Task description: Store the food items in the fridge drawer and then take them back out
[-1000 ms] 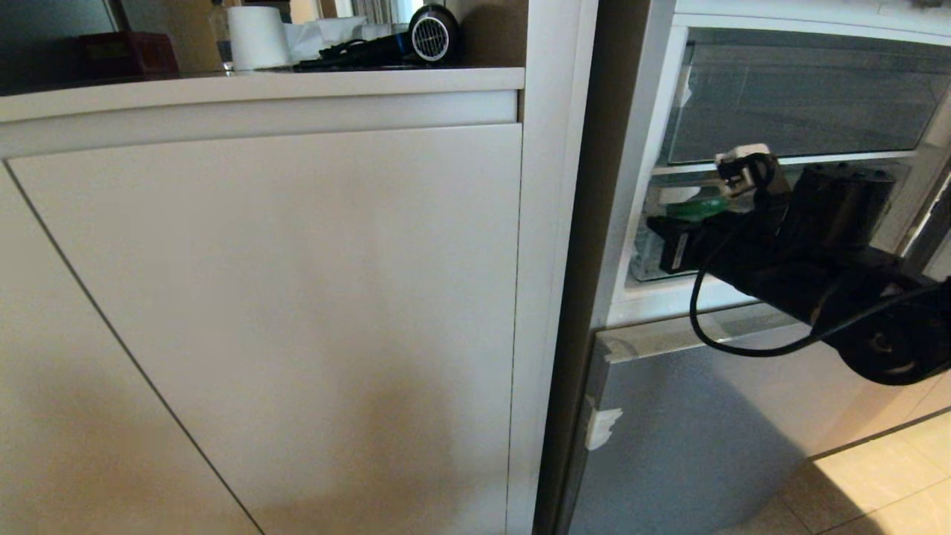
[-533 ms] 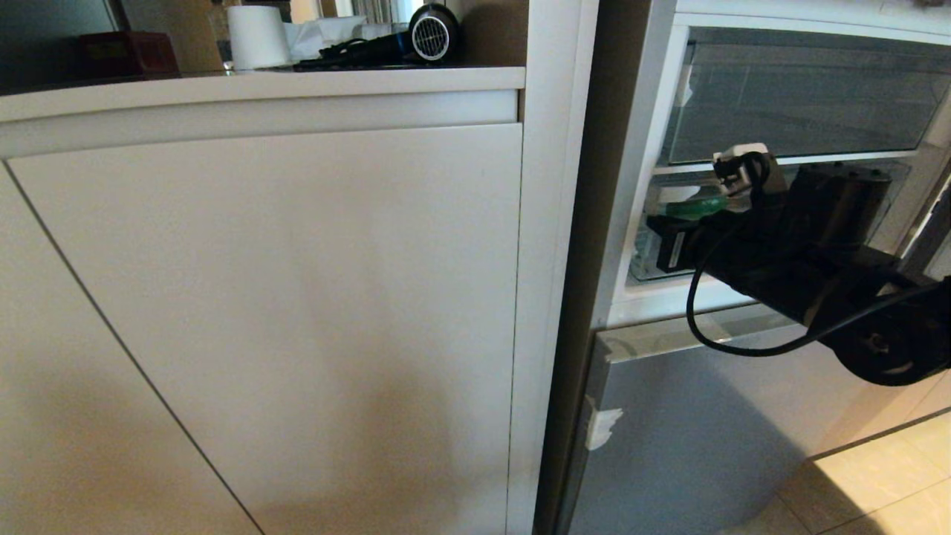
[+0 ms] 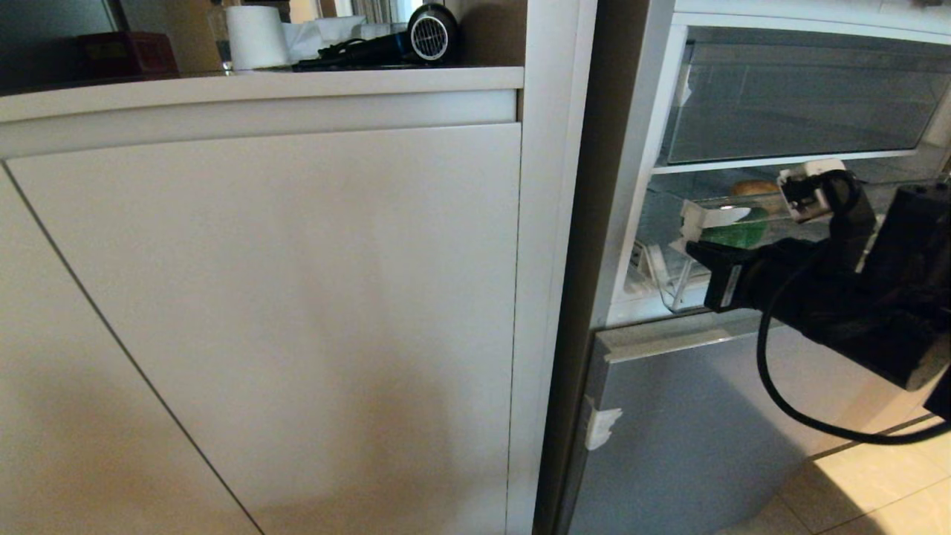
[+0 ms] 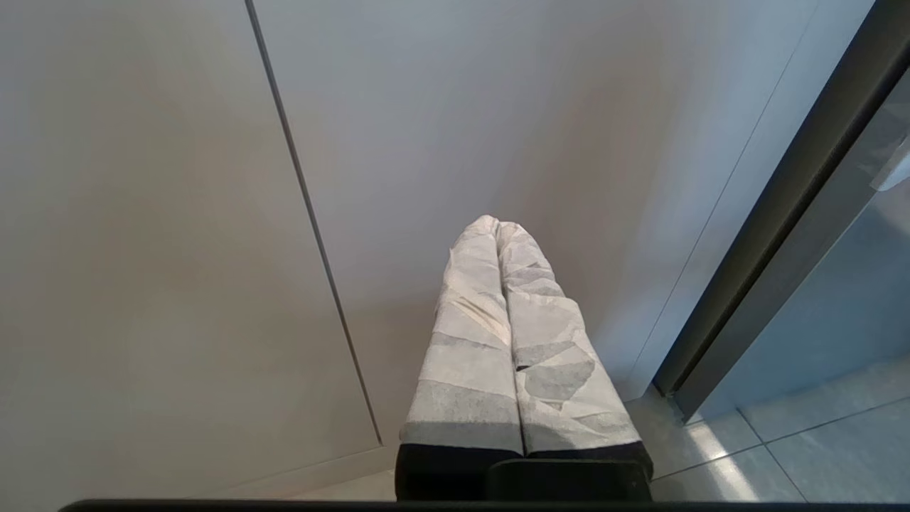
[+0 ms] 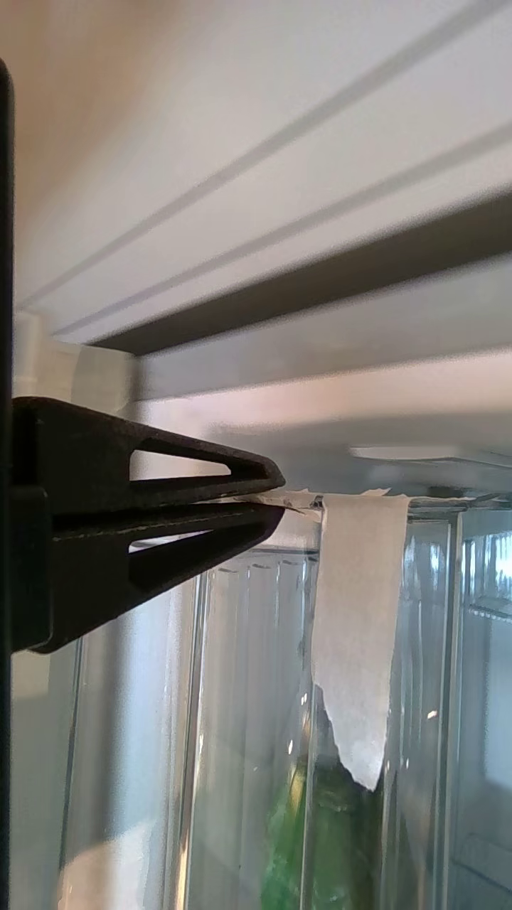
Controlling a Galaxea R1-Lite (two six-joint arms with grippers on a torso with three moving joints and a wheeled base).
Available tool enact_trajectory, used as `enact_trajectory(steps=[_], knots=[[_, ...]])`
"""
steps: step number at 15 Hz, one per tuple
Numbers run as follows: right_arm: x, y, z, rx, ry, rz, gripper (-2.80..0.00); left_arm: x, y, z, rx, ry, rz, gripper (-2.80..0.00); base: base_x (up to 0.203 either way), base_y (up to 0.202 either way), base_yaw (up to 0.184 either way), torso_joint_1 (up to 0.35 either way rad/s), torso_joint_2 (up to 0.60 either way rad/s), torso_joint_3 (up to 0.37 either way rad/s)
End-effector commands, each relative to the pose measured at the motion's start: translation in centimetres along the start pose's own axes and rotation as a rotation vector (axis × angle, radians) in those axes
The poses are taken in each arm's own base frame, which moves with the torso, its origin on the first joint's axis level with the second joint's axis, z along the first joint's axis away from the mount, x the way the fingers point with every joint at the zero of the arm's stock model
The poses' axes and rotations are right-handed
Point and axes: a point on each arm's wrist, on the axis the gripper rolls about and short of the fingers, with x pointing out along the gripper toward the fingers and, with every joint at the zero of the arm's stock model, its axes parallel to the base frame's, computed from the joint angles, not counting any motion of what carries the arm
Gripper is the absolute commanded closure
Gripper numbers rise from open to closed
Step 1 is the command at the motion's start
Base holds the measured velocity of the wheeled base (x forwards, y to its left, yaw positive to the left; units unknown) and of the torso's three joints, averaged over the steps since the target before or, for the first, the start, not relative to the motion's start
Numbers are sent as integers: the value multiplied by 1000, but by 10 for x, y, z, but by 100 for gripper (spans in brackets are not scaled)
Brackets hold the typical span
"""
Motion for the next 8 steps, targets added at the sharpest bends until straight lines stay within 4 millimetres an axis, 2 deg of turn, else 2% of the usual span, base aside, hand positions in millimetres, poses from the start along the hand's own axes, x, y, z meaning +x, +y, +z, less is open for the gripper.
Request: enact_trajectory(steps=[1,5,8], knots=[[-39,8,10,4,-54,32,0,0,0,0,0,1,0,0,0,0,0,0,0,0],[-76,23,7,11,-65,52,0,0,0,0,0,1,0,0,0,0,0,0,0,0],[-96,26,10,15,-73,63,0,0,0,0,0,1,0,0,0,0,0,0,0,0]])
